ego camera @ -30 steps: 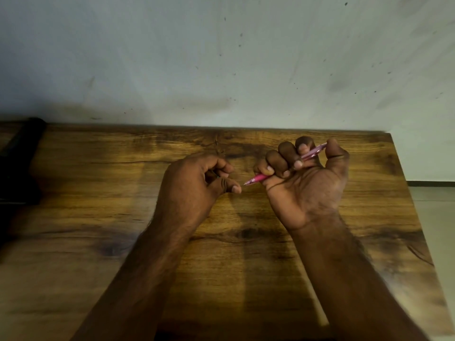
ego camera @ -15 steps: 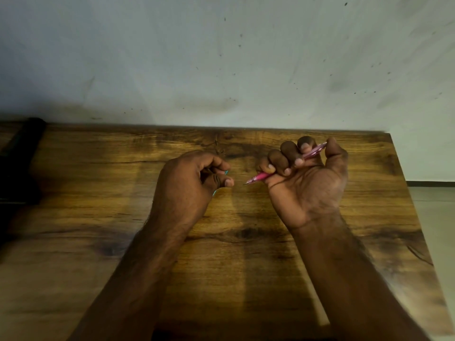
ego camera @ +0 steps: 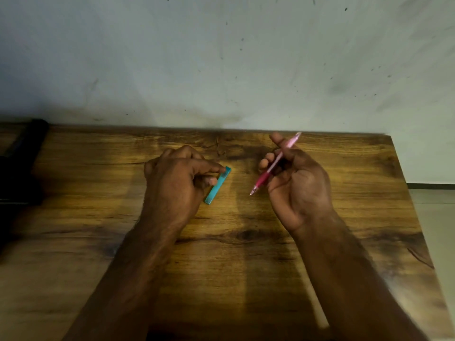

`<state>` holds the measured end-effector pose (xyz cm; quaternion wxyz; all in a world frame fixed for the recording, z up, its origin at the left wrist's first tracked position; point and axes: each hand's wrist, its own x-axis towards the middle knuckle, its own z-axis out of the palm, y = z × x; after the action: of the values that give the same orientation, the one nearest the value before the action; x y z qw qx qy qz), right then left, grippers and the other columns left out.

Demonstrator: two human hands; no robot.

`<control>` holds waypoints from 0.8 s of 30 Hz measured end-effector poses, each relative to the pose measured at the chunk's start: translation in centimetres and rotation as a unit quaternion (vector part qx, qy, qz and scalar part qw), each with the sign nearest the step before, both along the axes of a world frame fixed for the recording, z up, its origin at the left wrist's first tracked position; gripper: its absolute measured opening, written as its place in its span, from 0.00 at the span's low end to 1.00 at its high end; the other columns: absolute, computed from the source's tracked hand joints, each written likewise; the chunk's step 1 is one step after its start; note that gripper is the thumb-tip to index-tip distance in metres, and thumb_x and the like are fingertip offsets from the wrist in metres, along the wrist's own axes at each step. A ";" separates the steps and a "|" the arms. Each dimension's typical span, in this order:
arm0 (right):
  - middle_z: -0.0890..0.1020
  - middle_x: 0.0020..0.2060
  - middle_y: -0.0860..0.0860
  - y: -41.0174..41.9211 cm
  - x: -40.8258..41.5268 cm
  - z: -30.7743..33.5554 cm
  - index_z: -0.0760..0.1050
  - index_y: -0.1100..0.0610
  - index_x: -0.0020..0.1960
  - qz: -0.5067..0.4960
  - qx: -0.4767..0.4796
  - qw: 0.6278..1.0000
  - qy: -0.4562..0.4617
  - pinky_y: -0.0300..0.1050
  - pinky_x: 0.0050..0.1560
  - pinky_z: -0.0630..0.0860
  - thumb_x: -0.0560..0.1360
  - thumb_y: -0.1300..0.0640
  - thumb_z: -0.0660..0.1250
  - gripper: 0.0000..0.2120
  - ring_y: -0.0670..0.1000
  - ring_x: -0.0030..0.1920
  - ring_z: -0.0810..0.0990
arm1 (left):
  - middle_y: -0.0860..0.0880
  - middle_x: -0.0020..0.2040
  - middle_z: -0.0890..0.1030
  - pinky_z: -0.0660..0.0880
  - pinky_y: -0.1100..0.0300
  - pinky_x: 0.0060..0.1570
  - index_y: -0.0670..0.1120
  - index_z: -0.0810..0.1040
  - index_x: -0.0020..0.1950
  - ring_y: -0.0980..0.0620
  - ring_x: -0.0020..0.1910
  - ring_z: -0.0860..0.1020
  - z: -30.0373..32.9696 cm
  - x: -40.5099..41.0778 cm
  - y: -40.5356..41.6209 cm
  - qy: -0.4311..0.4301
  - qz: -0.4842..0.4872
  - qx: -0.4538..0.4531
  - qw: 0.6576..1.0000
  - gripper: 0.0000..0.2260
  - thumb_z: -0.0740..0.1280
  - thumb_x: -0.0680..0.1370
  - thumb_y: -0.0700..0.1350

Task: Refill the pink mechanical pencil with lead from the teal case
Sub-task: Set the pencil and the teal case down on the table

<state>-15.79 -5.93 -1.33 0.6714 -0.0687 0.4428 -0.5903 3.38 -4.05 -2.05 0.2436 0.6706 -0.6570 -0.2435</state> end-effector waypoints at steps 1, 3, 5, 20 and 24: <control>0.81 0.36 0.53 0.1 0.1 0.0 0.78 0.66 0.64 0.014 -0.002 1.000 0.023 0.42 0.41 0.82 0.84 0.65 0.59 0.13 0.48 0.36 0.81 | 0.60 0.45 0.78 0.65 0.48 0.61 0.64 0.86 0.53 0.51 0.56 0.76 0.0 0.0 0.0 -0.015 -0.005 0.005 1.000 0.15 0.78 0.72 0.45; 0.82 0.37 0.54 0.3 0.4 0.1 0.78 0.63 0.63 0.041 -0.008 0.996 0.082 0.45 0.47 0.83 0.84 0.65 0.61 0.11 0.49 0.38 0.83 | 0.61 0.45 0.76 0.58 0.53 0.57 0.65 0.85 0.53 0.53 0.56 0.73 0.0 0.0 0.0 -0.032 -0.013 0.014 0.999 0.16 0.79 0.71 0.46; 0.83 0.41 0.53 0.4 0.6 0.2 0.79 0.60 0.61 0.060 -0.010 0.982 0.178 0.44 0.46 0.83 0.82 0.65 0.65 0.10 0.48 0.40 0.83 | 0.62 0.45 0.75 0.56 0.54 0.56 0.66 0.85 0.54 0.54 0.56 0.72 -0.1 0.1 0.0 -0.038 -0.018 0.016 0.999 0.17 0.80 0.70 0.49; 0.84 0.43 0.39 1.8 1.2 -1.6 0.82 0.47 0.60 0.196 -0.117 0.758 0.611 0.29 0.41 0.79 0.75 0.57 0.76 0.15 0.36 0.44 0.83 | 0.58 0.49 0.76 0.58 0.52 0.57 0.62 0.85 0.55 0.53 0.58 0.73 -0.4 -0.6 -0.1 -0.069 0.007 0.006 0.998 0.19 0.79 0.65 0.62; 0.84 0.44 0.39 2.0 1.4 -1.5 0.82 0.46 0.61 0.208 -0.127 0.729 0.639 0.29 0.42 0.78 0.76 0.56 0.75 0.15 0.35 0.44 0.82 | 0.60 0.49 0.75 0.57 0.53 0.57 0.62 0.85 0.55 0.55 0.57 0.71 -0.7 -0.6 -0.1 -0.071 0.008 -0.002 0.997 0.20 0.79 0.65 0.63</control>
<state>-14.39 -3.97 -2.84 0.3210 -0.6049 0.6629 -0.3028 2.78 -4.11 -2.72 0.1999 0.6910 -0.6676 -0.1920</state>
